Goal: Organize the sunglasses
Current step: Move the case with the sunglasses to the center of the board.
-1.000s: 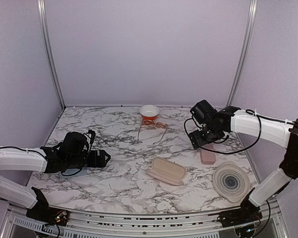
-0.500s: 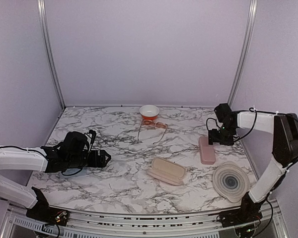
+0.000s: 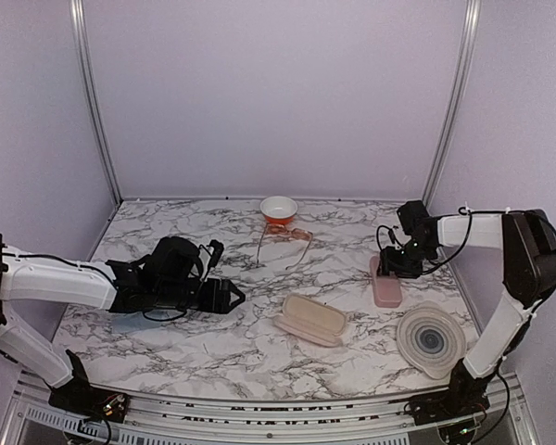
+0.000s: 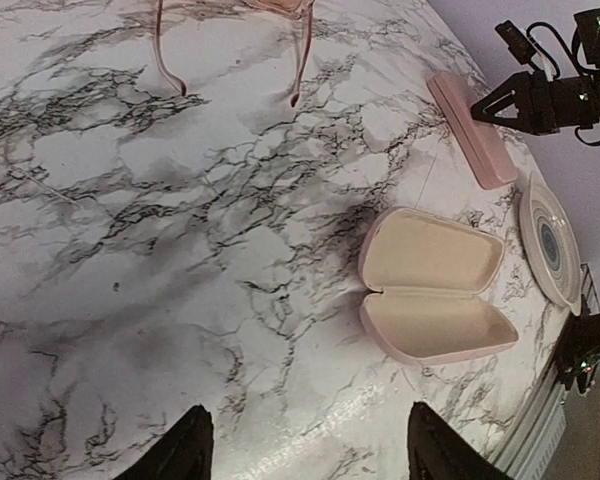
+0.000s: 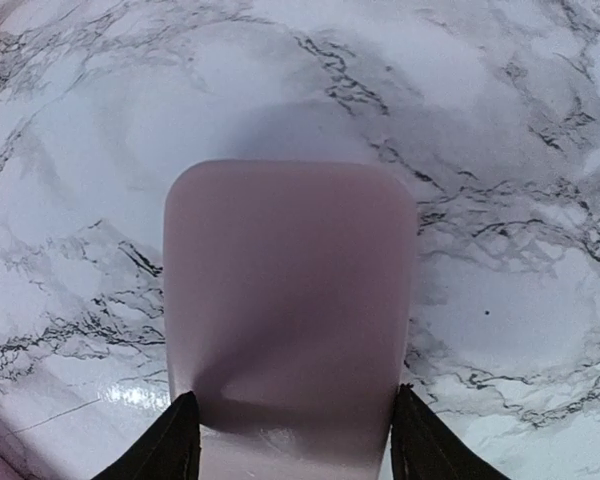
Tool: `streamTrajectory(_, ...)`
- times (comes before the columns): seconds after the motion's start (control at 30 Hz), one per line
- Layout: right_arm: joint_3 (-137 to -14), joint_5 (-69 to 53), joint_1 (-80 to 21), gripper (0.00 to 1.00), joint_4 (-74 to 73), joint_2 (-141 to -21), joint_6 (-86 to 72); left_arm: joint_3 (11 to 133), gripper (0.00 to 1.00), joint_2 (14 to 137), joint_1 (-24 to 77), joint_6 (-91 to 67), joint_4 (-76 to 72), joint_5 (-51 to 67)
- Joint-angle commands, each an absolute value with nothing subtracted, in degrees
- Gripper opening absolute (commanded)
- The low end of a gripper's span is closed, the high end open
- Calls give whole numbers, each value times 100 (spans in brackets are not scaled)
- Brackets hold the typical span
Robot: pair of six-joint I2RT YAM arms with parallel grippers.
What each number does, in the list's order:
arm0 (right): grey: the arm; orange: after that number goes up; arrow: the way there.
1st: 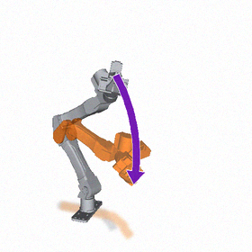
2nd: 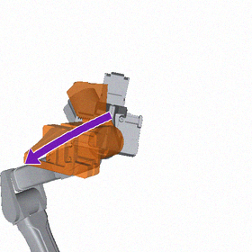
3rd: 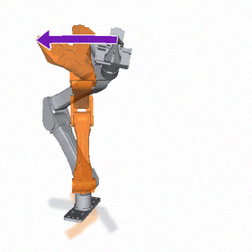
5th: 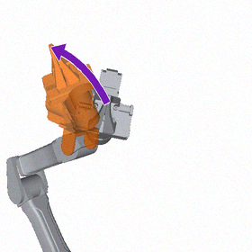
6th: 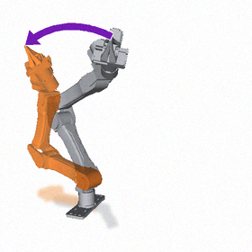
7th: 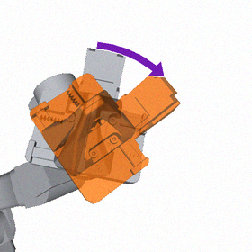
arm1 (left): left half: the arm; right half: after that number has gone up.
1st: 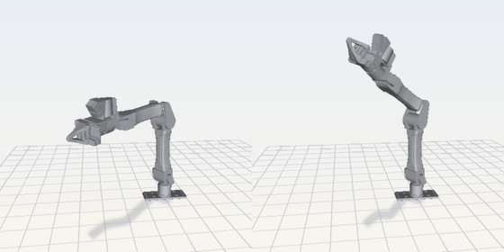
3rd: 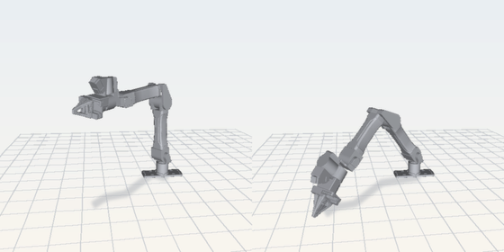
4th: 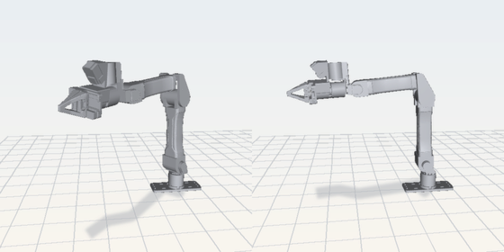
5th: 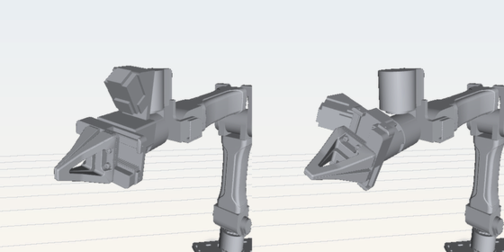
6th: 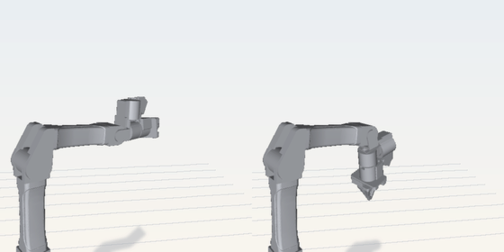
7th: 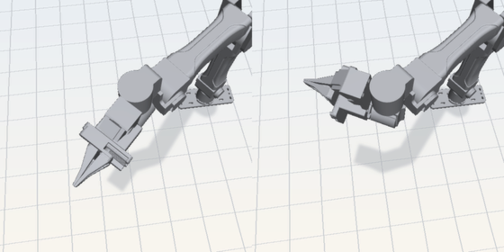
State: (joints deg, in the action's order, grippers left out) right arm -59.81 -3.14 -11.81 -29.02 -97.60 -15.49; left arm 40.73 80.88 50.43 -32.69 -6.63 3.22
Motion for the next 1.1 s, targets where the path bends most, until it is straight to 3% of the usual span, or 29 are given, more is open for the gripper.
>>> streamTrajectory(0.0,-5812,-1139,-1220,61,-2811,-9758,-1335,4800,65,8701,5422,-4072,-786,534)
streamTrajectory(0.27,-5834,-1277,-1712,60,-2787,-9665,-1268,5715,62,9929,5754,-4548,-747,875)
streamTrajectory(0.57,-5885,-1541,-2201,60,-2646,-9701,-1363,5862,58,10326,5809,-4694,-347,829)
streamTrajectory(0.9,-6162,-1670,-2709,60,-2678,-9764,-1440,5890,30,10615,5860,-4632,-343,834)
streamTrajectory(1.07,-6340,-1632,-3050,60,-2769,-9829,-1442,5880,24,10786,5901,-4638,-343,879)
